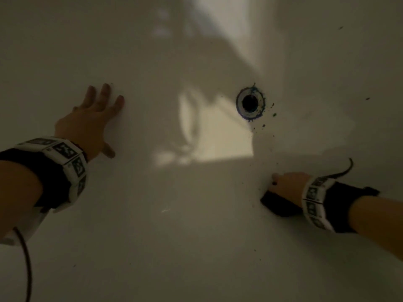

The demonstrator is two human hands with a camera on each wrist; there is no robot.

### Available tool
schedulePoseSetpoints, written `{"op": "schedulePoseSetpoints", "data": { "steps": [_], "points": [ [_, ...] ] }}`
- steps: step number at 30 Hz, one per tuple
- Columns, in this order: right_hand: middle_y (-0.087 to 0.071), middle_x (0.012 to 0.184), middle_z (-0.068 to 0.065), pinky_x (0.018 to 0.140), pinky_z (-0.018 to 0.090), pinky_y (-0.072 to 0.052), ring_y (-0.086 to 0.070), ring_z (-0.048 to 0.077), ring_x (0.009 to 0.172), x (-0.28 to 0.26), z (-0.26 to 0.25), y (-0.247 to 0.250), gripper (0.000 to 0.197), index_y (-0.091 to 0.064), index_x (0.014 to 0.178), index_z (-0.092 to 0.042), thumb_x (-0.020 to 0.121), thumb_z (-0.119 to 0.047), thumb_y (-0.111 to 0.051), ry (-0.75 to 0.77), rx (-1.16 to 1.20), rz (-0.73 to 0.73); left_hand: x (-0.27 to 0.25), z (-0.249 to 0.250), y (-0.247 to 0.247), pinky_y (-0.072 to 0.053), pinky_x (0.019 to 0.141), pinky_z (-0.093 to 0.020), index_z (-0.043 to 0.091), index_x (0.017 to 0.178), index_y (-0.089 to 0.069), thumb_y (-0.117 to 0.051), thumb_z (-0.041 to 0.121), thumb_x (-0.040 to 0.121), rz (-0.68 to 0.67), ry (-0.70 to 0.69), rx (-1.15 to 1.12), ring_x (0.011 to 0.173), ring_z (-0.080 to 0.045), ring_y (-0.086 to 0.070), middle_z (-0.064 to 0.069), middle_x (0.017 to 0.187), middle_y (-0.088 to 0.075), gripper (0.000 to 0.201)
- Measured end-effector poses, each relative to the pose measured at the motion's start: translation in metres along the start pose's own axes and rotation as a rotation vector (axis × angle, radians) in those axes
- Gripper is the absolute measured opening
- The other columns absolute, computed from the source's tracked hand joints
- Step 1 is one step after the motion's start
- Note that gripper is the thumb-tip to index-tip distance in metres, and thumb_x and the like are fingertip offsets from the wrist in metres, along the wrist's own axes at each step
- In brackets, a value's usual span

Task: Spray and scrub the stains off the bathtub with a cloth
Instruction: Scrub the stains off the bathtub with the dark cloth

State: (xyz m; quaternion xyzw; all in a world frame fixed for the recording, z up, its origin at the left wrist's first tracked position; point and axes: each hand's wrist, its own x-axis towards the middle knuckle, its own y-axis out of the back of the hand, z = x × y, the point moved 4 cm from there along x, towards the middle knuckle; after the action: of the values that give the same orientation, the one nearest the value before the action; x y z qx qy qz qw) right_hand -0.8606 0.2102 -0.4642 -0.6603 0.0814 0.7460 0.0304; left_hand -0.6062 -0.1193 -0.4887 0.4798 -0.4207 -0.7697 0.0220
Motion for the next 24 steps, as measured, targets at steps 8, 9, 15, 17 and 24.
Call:
{"op": "schedulePoseSetpoints", "data": {
  "steps": [8, 9, 15, 17, 24],
  "points": [
    [-0.043, 0.120, 0.024, 0.077, 0.035, -0.039, -0.051, 0.038, 0.100, 0.016, 0.066, 0.126, 0.050, -0.049, 0.119, 0.000, 0.087, -0.037, -0.060, -0.226, 0.220, 0.721, 0.000, -0.002, -0.003, -0.017, 0.113, -0.050, 0.035, 0.145, 0.008, -0.085, 0.026, 0.059, 0.014, 0.015, 0.018, 0.143, -0.017, 0.014, 0.010, 0.153, 0.021, 0.127],
    [-0.044, 0.115, 0.028, 0.071, 0.036, -0.036, -0.052, 0.040, 0.094, 0.011, 0.072, 0.146, 0.045, -0.050, 0.114, 0.004, 0.084, -0.028, -0.064, -0.208, 0.247, 0.789, 0.001, -0.002, -0.003, -0.017, 0.114, -0.050, 0.034, 0.145, 0.009, -0.086, 0.026, 0.058, 0.015, 0.009, 0.015, 0.143, -0.018, 0.014, 0.010, 0.153, 0.021, 0.128],
    [-0.048, 0.101, 0.029, 0.063, 0.035, -0.032, -0.052, 0.042, 0.085, -0.028, 0.072, 0.183, 0.031, -0.054, 0.103, 0.006, 0.084, -0.013, -0.041, -0.174, 0.286, 0.941, 0.000, 0.000, -0.002, -0.017, 0.114, -0.049, 0.034, 0.144, 0.011, -0.085, 0.026, 0.060, 0.001, 0.011, 0.010, 0.143, -0.017, 0.015, 0.012, 0.151, 0.023, 0.128],
    [-0.053, 0.094, 0.022, 0.072, 0.038, -0.044, -0.056, 0.039, 0.087, -0.046, 0.050, 0.153, 0.022, -0.057, 0.101, 0.002, 0.083, -0.004, -0.046, 0.028, 0.284, 0.849, -0.001, -0.001, -0.002, -0.016, 0.114, -0.048, 0.033, 0.144, 0.011, -0.085, 0.025, 0.060, -0.005, 0.015, 0.002, 0.143, -0.017, 0.016, 0.012, 0.151, 0.023, 0.128],
    [-0.043, 0.135, 0.005, 0.103, 0.028, -0.035, -0.044, 0.020, 0.124, -0.047, -0.036, 0.015, 0.040, -0.044, 0.132, -0.015, 0.092, -0.010, -0.043, 0.434, 0.112, -0.019, 0.000, 0.000, -0.002, -0.015, 0.115, -0.046, 0.030, 0.145, 0.013, -0.085, 0.024, 0.060, 0.004, 0.001, 0.001, 0.143, -0.016, 0.017, 0.013, 0.148, 0.026, 0.129]
  ]
}}
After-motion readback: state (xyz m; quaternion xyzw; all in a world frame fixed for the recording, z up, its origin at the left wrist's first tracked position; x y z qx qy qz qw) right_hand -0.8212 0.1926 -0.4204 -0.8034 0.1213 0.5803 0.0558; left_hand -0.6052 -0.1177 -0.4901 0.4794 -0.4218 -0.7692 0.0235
